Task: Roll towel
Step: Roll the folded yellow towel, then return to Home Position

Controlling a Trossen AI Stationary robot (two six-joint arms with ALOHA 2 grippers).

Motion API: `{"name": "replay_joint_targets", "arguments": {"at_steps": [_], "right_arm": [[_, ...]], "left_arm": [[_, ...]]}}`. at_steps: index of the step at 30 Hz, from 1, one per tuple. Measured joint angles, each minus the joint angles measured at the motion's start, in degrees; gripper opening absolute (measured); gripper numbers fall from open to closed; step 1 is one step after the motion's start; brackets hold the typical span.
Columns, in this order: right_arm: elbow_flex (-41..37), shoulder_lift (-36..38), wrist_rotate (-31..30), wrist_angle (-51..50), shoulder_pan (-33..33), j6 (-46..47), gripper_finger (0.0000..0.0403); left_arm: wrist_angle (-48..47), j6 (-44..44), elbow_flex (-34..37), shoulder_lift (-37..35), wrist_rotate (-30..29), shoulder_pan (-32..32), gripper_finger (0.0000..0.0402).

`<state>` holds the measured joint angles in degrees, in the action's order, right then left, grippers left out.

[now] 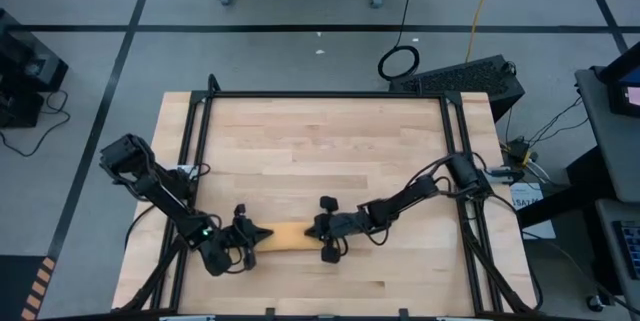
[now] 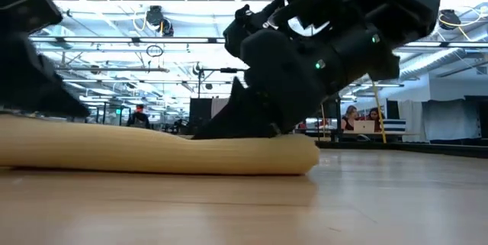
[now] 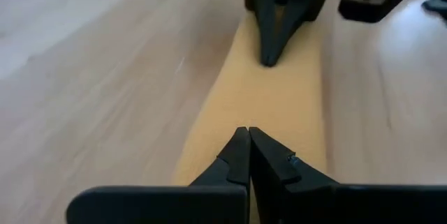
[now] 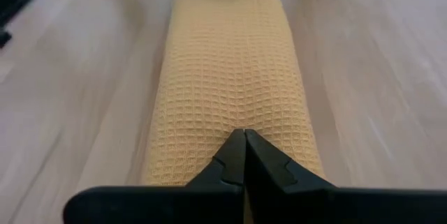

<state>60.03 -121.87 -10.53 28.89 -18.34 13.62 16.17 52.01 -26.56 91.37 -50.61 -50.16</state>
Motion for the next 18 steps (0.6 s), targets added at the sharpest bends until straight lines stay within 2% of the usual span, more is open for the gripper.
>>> {"name": "replay_joint_targets", "arguments": {"at_steps": [4, 7, 13, 18], "right_arm": [[-0.21, 3.21, 0.63, -4.12, -0.01, -0.04, 0.0], [-0.31, 7.51, 0.68, -7.36, -0.03, -1.13, 0.0], [-0.2, 20.49, 0.47, -20.08, -0.03, -7.85, 0.0], [-0.7, 32.68, -0.26, -30.72, -0.03, -12.13, 0.0]], "left_arm": [[0.69, -6.42, -1.33, -2.03, 0.04, 1.26, 0.0006], [0.94, -13.26, -2.68, -6.28, -0.02, 2.42, 0.0006], [1.52, -31.34, -3.5, -17.37, 1.5, 6.49, 0.0006], [2.3, -44.76, -3.5, -25.47, 6.72, 11.53, 0.0006]]}}
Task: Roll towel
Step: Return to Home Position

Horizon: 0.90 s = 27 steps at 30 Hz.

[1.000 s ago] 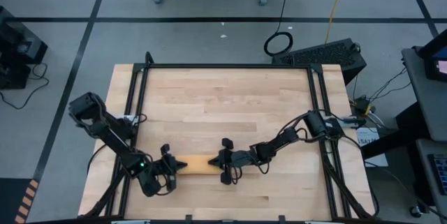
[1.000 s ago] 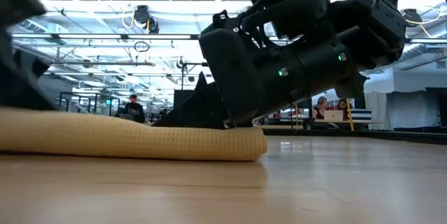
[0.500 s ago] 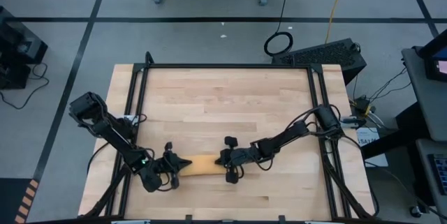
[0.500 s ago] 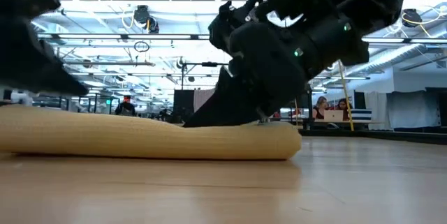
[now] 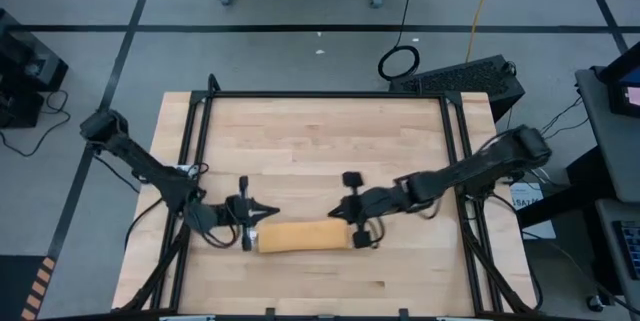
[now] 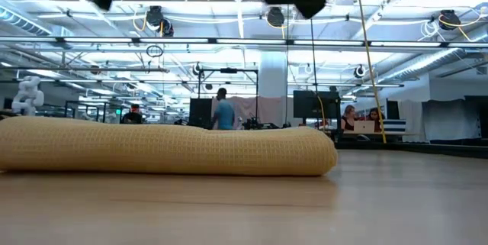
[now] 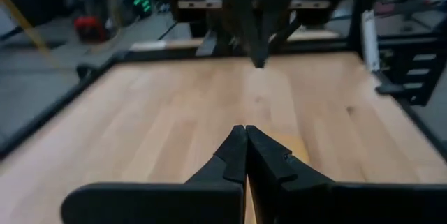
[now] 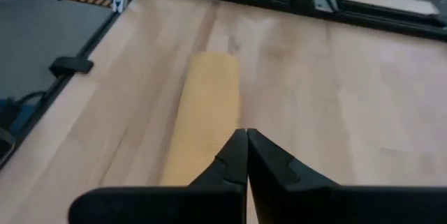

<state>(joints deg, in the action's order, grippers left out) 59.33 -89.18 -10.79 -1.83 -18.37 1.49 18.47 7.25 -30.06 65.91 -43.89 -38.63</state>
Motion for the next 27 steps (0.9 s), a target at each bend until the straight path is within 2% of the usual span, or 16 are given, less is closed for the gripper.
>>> {"name": "replay_joint_targets", "arguments": {"at_steps": [5, 9, 13, 18, 22, 27], "right_arm": [[-7.0, 12.73, -0.18, -2.66, 0.0, -3.07, 0.0], [-14.09, 22.73, -2.84, -2.37, 0.06, -3.53, 0.0], [-22.76, 31.16, -3.98, 0.55, 0.07, -4.48, 0.0], [-36.63, 38.76, -3.54, 14.95, 0.07, -5.51, 0.0], [-46.74, 41.58, -2.51, 27.92, 1.0, -6.73, 0.0], [-54.51, 42.81, -2.47, 36.12, 2.86, -5.29, 0.0]], "left_arm": [[5.75, -10.23, 0.0, -3.0, 13.91, 7.57, 0.0006], [6.61, -15.0, 0.16, -3.28, 21.22, 12.66, 0.0006], [6.77, -15.12, 2.39, -3.29, 23.84, 17.64, 0.0006], [10.03, -12.26, 6.96, -3.27, 28.72, 22.21, 0.0006], [16.05, -11.89, 11.47, -3.27, 31.73, 24.25, 0.0006], [26.38, -9.01, 18.64, -3.27, 33.39, 26.4, 0.0006]]}}
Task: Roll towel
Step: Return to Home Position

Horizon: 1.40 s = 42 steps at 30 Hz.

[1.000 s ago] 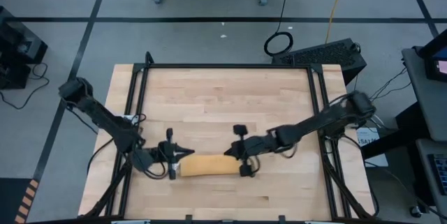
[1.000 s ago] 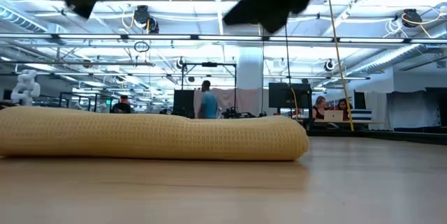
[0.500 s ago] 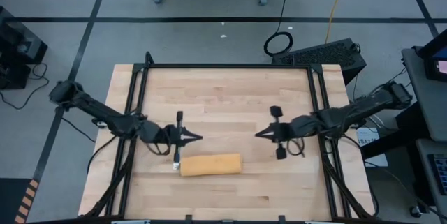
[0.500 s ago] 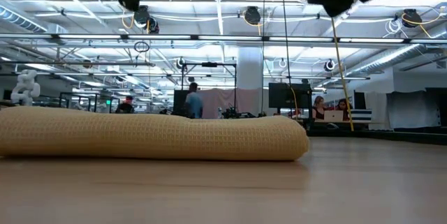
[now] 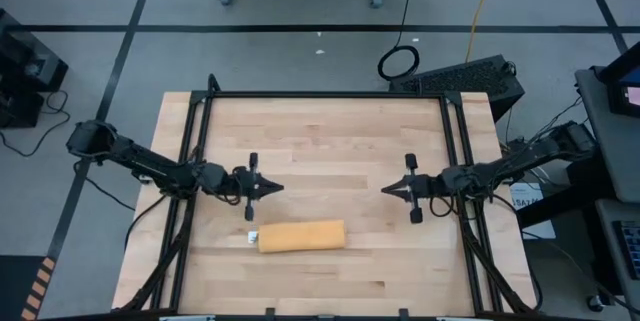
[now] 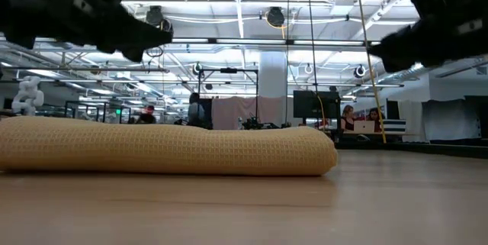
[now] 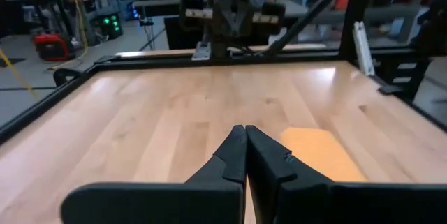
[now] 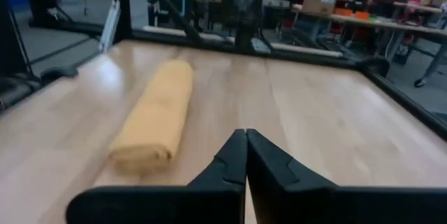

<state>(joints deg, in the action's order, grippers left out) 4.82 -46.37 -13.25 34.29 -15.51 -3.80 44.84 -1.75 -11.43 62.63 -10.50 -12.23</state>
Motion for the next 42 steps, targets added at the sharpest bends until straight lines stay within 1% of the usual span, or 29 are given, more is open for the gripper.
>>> {"name": "replay_joint_targets", "arguments": {"at_steps": [4, 5, 10, 15, 19, 23, 29, 32, 35, 38, 42], "right_arm": [[-4.1, -0.04, 0.11, 5.44, 0.8, 0.89, 0.0], [-4.1, -0.04, 0.12, 4.96, 0.97, 1.08, 0.0], [-4.05, -0.13, 0.13, 4.8, 1.56, 1.62, 0.0], [-4.05, -0.09, 0.08, 4.64, 1.97, 1.7, 0.0], [-4.05, 0.05, 0.08, 4.4, 1.97, 2.57, 0.0], [-4.05, 0.2, 0.11, 2.6, 1.95, 3.12, 0.0], [-4.05, 1.64, 0.81, 2.09, 1.95, 2.99, 0.0], [-4.04, 3.88, 1.67, 1.0, 1.95, 2.23, 0.0], [-4.04, 7.18, 1.4, -2.13, 2.2, 1.25, 0.0], [-4.03, 11.16, 1.4, -4.96, 3.22, 0.68, 0.0], [-4.03, 16.71, 1.46, -10.08, 3.96, 0.68, 0.0]], "left_arm": [[8.37, 1.44, 5.34, 0.0, 1.96, 1.52, 0.0006], [9.92, 1.49, 6.39, -0.02, 2.14, 1.89, 0.0006], [13.15, 4.14, 9.8, 0.0, 2.98, 3.15, 0.0006], [12.42, 5.48, 11.08, 0.02, 2.99, 3.21, 0.0006], [10.03, 5.9, 11.06, -0.17, 3.52, 3.21, 0.0006], [9.98, 5.76, 11.09, -0.21, 4.09, 3.21, 0.0006], [8.11, 5.56, 11.1, -2.77, 4.12, 3.21, 0.0006], [6.06, 5.31, 11.11, -5.43, 4.53, 3.21, 0.0006], [1.97, 2.86, 11.11, -8.57, 4.52, 3.34, 0.0006], [-0.55, 1.24, 11.11, -11.75, 4.59, 4.73, 0.0003], [-3.33, 1.7, 11.11, -15.27, 7.56, 6.65, 0.0003]]}}
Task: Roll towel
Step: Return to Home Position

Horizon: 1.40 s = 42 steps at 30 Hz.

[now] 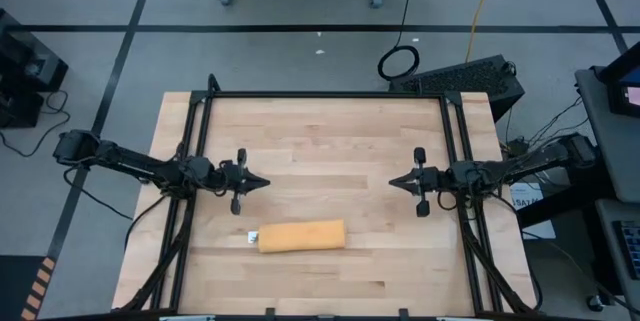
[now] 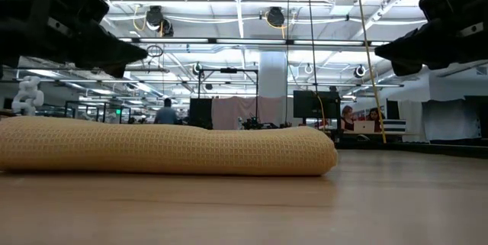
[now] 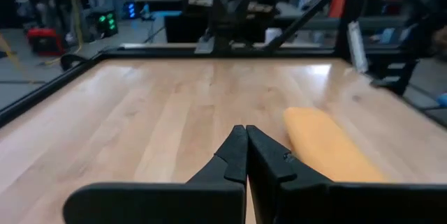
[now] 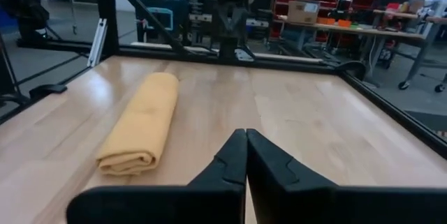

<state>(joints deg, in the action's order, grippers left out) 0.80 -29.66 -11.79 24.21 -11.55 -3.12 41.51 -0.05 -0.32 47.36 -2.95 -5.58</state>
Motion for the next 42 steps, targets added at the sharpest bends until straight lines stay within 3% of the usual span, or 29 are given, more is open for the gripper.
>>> {"name": "replay_joint_targets", "arguments": {"at_steps": [26, 35, 42], "right_arm": [[0.02, 25.07, 2.78, -21.91, 0.0, 1.85, 0.0], [0.02, 29.27, 3.54, -21.98, 0.0, 0.31, 0.0], [0.02, 29.3, 4.48, -22.18, -0.02, 1.16, 0.0]], "left_arm": [[-22.17, -1.3, 0.04, -24.32, -0.25, 0.37, 0.0001], [-28.03, -2.28, 0.07, -34.13, -0.32, 0.37, 0.0001], [-39.56, 0.64, 0.07, -43.12, -3.32, 0.37, 0.0001]]}}
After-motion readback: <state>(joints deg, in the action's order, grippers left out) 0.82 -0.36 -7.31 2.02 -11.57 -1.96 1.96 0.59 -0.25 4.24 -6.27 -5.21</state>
